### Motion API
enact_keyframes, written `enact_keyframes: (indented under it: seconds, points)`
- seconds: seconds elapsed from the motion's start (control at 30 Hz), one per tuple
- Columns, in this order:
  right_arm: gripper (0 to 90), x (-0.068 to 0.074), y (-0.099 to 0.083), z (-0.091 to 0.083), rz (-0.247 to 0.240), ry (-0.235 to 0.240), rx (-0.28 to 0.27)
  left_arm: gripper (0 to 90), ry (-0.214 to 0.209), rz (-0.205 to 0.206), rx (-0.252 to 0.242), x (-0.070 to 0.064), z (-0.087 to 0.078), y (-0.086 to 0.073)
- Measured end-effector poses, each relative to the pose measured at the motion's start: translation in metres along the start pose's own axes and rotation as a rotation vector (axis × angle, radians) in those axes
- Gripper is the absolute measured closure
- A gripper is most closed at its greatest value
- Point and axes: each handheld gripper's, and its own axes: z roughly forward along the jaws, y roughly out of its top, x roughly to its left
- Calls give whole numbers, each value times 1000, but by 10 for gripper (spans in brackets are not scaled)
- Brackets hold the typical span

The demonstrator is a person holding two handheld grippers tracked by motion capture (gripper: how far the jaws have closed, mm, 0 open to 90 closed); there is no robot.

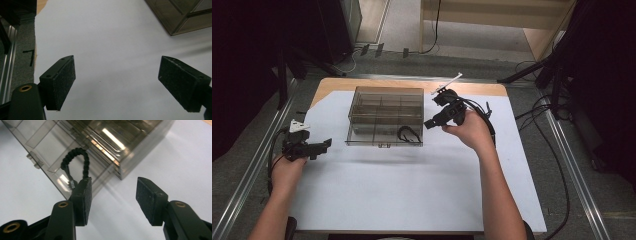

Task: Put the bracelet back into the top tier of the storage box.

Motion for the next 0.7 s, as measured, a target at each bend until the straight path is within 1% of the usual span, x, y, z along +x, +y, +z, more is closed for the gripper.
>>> enact_keyframes:
  seconds: [0.17,0.33,0.37,0.43,0.53,0.63,0.7]
  points:
    - [450,-12,-7,-4,29,-15,-10,155,-2,3,0,-1,1,0]
    - [401,-25,-15,-9,56,-34,-37,156,-4,0,1,0,1,1]
    - [400,-27,-16,-9,55,-35,-38,156,-5,0,-1,0,2,0]
    - [400,-33,-19,-9,71,-43,-36,156,-6,-2,0,0,2,0]
    - [400,-42,-24,-10,117,-50,-35,156,-5,-2,1,0,3,1]
    - [375,-50,-29,-14,144,-77,-55,156,-7,-3,-2,0,3,1]
    - [360,-55,-33,-15,163,-79,-68,157,-11,-2,0,0,3,1]
